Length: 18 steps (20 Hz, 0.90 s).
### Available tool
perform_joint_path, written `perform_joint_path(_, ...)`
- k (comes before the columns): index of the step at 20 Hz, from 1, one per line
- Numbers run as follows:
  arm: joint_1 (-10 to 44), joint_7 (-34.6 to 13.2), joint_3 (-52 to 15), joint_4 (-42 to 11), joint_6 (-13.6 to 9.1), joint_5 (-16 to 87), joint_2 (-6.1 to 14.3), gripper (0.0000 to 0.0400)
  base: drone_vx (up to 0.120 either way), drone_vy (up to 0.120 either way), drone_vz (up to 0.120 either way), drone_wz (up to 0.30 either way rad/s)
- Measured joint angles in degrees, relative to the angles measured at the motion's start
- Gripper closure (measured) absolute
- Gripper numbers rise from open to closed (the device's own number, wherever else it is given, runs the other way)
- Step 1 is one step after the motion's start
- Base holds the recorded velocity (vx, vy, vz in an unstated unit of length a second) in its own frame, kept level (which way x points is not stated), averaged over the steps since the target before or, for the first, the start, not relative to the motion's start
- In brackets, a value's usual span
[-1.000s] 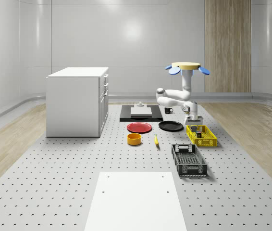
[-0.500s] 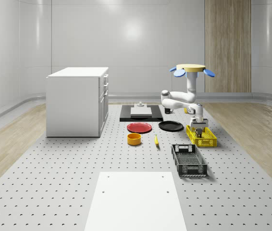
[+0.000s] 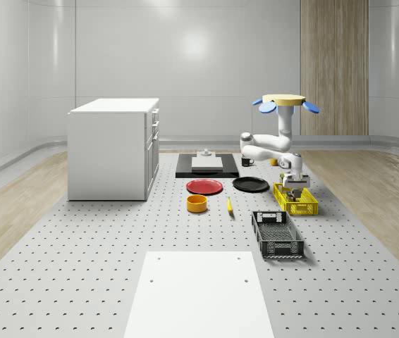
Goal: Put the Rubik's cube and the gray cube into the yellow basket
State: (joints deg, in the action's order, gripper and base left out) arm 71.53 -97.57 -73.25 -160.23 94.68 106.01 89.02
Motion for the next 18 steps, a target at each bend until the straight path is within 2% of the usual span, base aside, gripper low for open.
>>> perform_joint_path(8,1.1,0.0,5.5,1.8,2.1,5.2,-0.4,0.0150,0.000,0.000,0.000,0.000)
perform_joint_path(18,2.1,0.1,10.1,3.8,3.5,9.6,-1.4,0.0150,0.000,0.000,0.000,0.000)
